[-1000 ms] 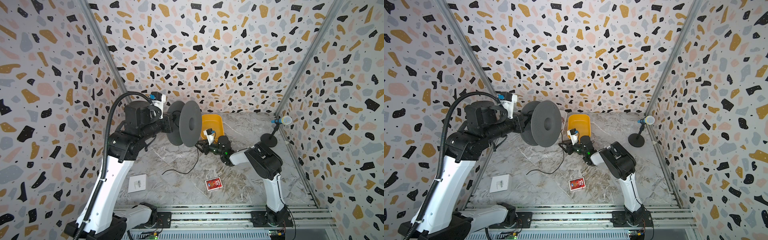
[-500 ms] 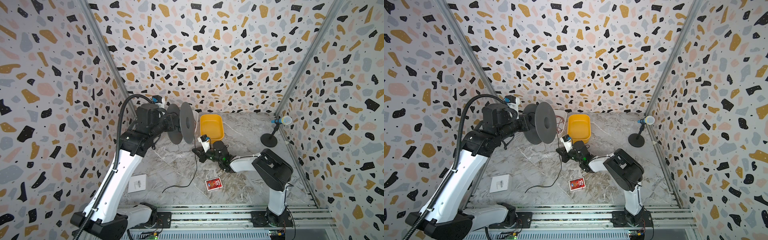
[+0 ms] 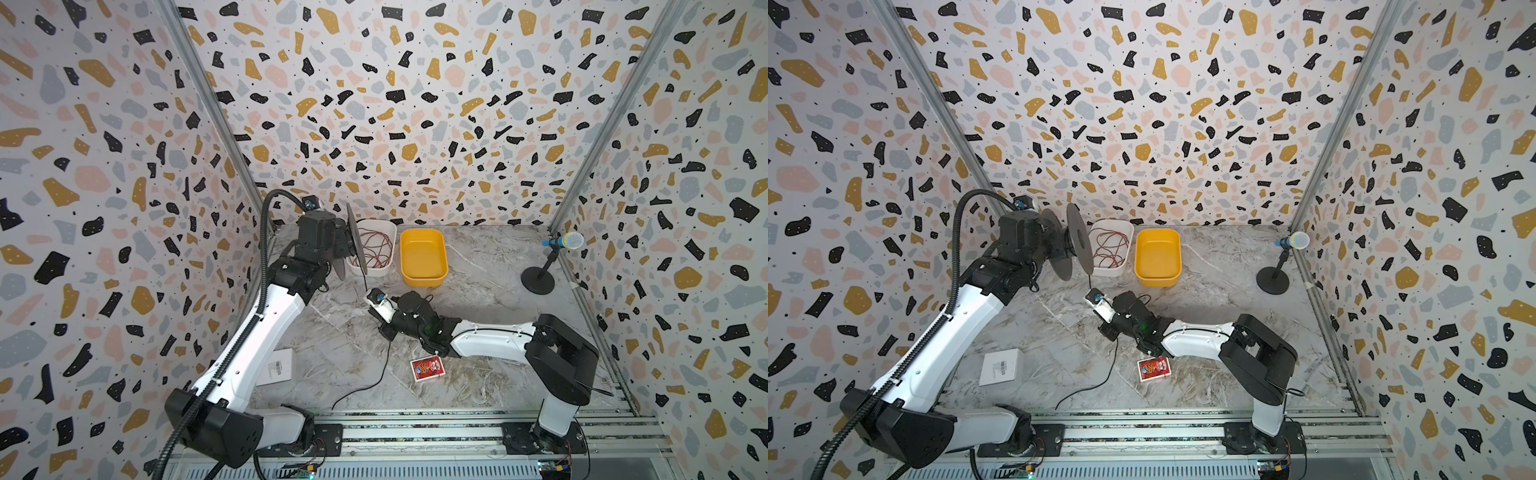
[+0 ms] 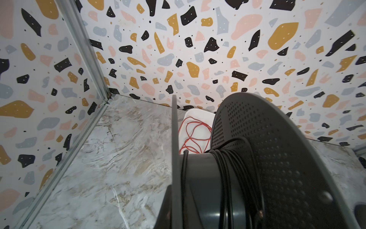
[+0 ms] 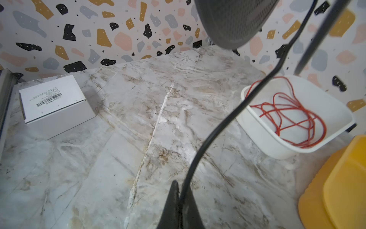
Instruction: Wrap the cables
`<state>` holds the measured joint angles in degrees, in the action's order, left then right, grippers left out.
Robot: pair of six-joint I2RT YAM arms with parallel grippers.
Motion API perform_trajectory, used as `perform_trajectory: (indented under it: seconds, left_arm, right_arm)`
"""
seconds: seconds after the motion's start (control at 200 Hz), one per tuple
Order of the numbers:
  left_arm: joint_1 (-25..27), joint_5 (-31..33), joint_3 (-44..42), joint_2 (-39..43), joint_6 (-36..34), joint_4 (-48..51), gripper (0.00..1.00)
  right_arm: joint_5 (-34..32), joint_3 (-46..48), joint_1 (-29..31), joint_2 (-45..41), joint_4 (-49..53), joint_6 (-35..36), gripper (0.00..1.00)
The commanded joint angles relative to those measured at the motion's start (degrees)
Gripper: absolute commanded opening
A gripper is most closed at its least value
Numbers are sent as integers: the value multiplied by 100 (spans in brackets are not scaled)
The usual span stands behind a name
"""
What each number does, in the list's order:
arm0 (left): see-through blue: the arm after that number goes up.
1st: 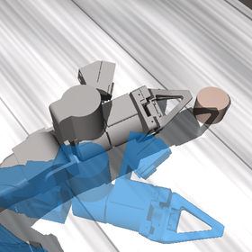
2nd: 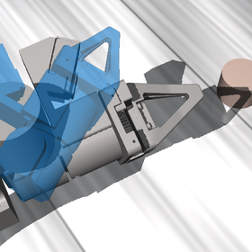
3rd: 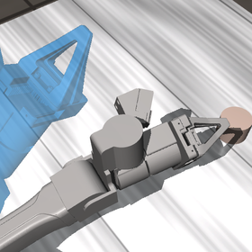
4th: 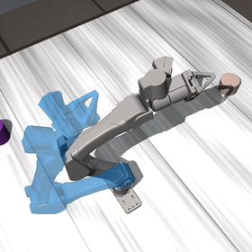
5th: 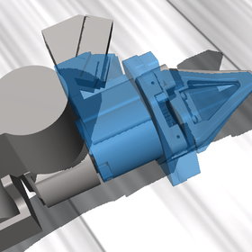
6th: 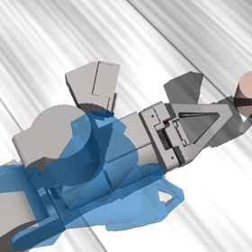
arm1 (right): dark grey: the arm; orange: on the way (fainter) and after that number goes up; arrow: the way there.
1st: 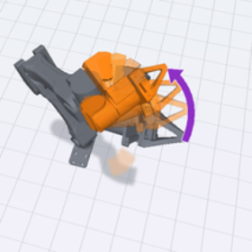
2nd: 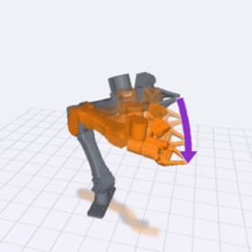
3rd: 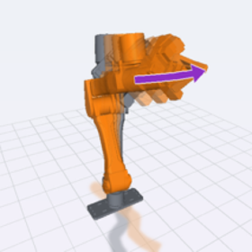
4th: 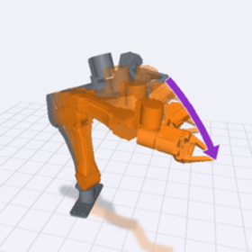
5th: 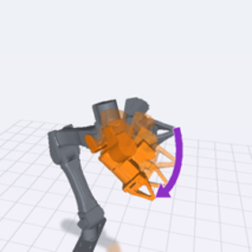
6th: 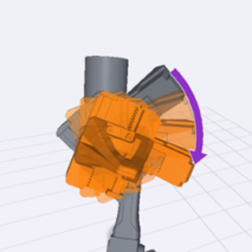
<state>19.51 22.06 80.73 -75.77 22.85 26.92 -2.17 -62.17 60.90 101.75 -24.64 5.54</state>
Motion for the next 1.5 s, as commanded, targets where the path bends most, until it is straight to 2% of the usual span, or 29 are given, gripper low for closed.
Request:
perform_trajectory:
  seconds: [0.0,0.205,0.39,0.586,0.761,0.871,1.046,1.202,1.287,1.387,1.497]
  left_arm:
    - [-28,447,-68,14,-146,-599,0]
    - [-26,467,-245,-10,-304,-155,0]
    - [-30,123,-251,-46,-469,408,0]
    - [-19,-598,-365,29,-625,685,0]
    - [-9,-1223,-492,110,-682,790,0]
    - [45,-1609,-575,124,-776,825,0]
    - [90,-1642,-703,185,-817,888,0]
    - [189,-1758,-749,288,-938,945,0]
    - [193,-1847,-778,343,-933,990,0]
    - [187,-2052,-765,390,-991,978,0]
    - [189,-2259,-716,446,-998,979,0]
  right_arm:
    - [-837,-431,270,-461,593,648,0]
    - [-1461,-1071,426,-760,1532,710,0]
    - [-2260,-1591,423,-817,2093,880,0]
    - [-3056,-2169,397,-550,2473,1004,0]
    - [-3170,-2364,156,-464,2614,950,0]
    - [-3104,-2418,-9,-407,2698,953,0]
    - [-3024,-2561,-134,-329,2761,989,0]
    - [-2646,-2868,-361,-175,2979,864,0]
    - [-2065,-3267,-625,4,3426,605,6]
    - [-1629,-3462,-798,157,3646,541,6]
    - [-736,-3513,-1080,279,3783,369,6]
